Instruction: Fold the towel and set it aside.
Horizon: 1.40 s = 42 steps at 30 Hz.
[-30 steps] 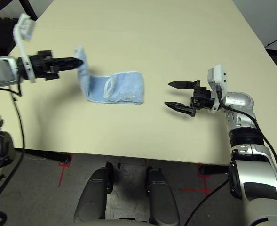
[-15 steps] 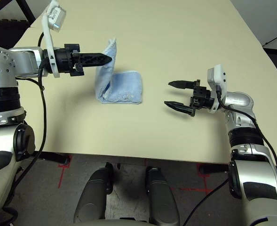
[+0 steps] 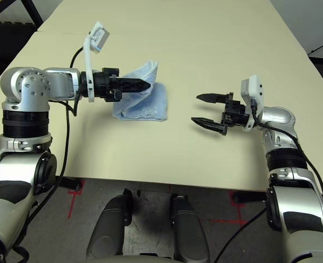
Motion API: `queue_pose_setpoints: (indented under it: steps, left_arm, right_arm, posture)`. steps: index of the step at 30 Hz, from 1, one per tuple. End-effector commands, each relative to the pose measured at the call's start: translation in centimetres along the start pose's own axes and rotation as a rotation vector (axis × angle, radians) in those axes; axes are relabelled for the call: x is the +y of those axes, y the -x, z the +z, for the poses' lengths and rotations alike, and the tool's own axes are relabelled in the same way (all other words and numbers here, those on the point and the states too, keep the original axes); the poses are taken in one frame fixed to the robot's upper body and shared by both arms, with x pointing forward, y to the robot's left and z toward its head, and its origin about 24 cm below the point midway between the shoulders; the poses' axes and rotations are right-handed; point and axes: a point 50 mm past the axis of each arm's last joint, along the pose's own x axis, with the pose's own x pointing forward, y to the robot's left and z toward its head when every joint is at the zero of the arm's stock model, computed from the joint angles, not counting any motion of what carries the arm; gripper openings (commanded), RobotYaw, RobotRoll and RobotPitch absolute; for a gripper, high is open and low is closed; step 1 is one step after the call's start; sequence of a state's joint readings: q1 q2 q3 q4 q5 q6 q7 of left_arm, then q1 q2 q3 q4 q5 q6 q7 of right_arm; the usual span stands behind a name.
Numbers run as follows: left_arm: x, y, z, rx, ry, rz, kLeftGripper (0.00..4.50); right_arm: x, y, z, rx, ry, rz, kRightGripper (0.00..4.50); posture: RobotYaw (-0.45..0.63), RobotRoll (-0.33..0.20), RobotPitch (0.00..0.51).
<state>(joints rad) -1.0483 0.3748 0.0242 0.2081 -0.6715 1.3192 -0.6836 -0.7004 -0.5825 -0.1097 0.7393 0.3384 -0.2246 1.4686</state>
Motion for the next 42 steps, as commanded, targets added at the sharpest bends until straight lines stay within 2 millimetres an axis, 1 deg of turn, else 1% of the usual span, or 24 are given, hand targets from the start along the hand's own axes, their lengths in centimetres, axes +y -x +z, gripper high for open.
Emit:
queue_pose_setpoints:
  steps: [1,4,6,11,13,14,19,23,26,28,29,32,36,38,42]
  left_arm:
    - [0.4,-0.4,-1.1,0.044,0.000,0.013,0.02]
    - [1.1,-0.7,-1.8,0.062,-0.008,0.057,0.78]
    - [1.3,-0.9,-2.0,0.064,-0.013,0.072,1.47]
    - [1.3,-1.0,-2.0,0.036,-0.083,0.070,3.41]
    - [0.8,-0.8,-1.7,-0.002,-0.141,0.011,4.18]
    - [0.4,-0.6,-1.6,-0.014,-0.154,-0.033,4.47]
    - [-1.2,1.1,-1.6,-0.033,-0.234,-0.240,4.47]
    - [-0.9,2.4,-1.4,-0.103,-0.325,-0.283,4.47]
    - [0.3,3.5,-1.8,-0.147,-0.435,-0.271,4.47]
    - [1.6,4.3,-2.4,-0.143,-0.519,-0.244,4.47]
    - [2.2,4.6,-2.6,-0.152,-0.532,-0.225,4.47]
    - [3.8,5.4,-3.4,-0.164,-0.639,-0.192,4.47]
    - [5.3,6.1,-4.7,-0.113,-0.717,-0.183,4.47]
    - [6.1,6.6,-5.4,-0.098,-0.719,-0.154,4.47]
    - [7.0,7.2,-6.2,-0.080,-0.733,-0.141,4.47]
  right_arm:
    - [0.1,0.3,-0.1,0.013,0.005,-0.001,4.50]
    - [0.1,0.3,-0.1,0.014,0.007,-0.004,4.50]
    - [0.1,0.3,-0.1,0.014,0.008,-0.006,4.50]
    - [0.0,0.1,0.1,0.010,0.011,-0.005,4.50]
    - [0.0,0.0,0.2,0.006,0.012,-0.003,4.50]
    - [-0.1,0.0,0.2,0.004,0.012,-0.003,4.50]
    - [-0.3,-0.4,0.6,-0.021,0.008,-0.003,4.50]
    - [-0.7,-1.2,1.3,-0.072,-0.022,-0.003,4.50]
    - [-0.8,-2.0,1.9,-0.093,-0.031,0.027,4.50]
    - [-0.9,-2.5,2.3,-0.105,-0.020,0.050,4.50]
    - [-0.9,-2.7,2.5,-0.107,-0.012,0.061,4.50]
    - [-0.9,-2.8,2.7,-0.091,0.011,0.091,4.50]
    - [-0.8,-2.7,2.5,-0.076,0.021,0.106,4.50]
    - [-0.7,-2.8,2.4,-0.076,0.016,0.107,4.50]
    - [-0.4,-3.3,1.9,-0.085,-0.006,0.102,4.50]
  posture:
    - [0.07,0.000,0.202]
    - [0.07,0.000,0.202]
    - [0.07,0.000,0.199]
    - [0.07,0.000,0.194]
    - [0.07,0.000,0.192]
    - [0.07,0.000,0.191]
    - [0.07,0.000,0.185]
    - [0.06,0.000,0.180]
    - [0.06,0.000,0.178]
    - [0.06,0.000,0.174]
    - [0.06,0.000,0.172]
    - [0.06,0.000,0.170]
    - [0.05,0.000,0.170]
    - [0.05,0.000,0.170]
    - [0.05,0.000,0.171]
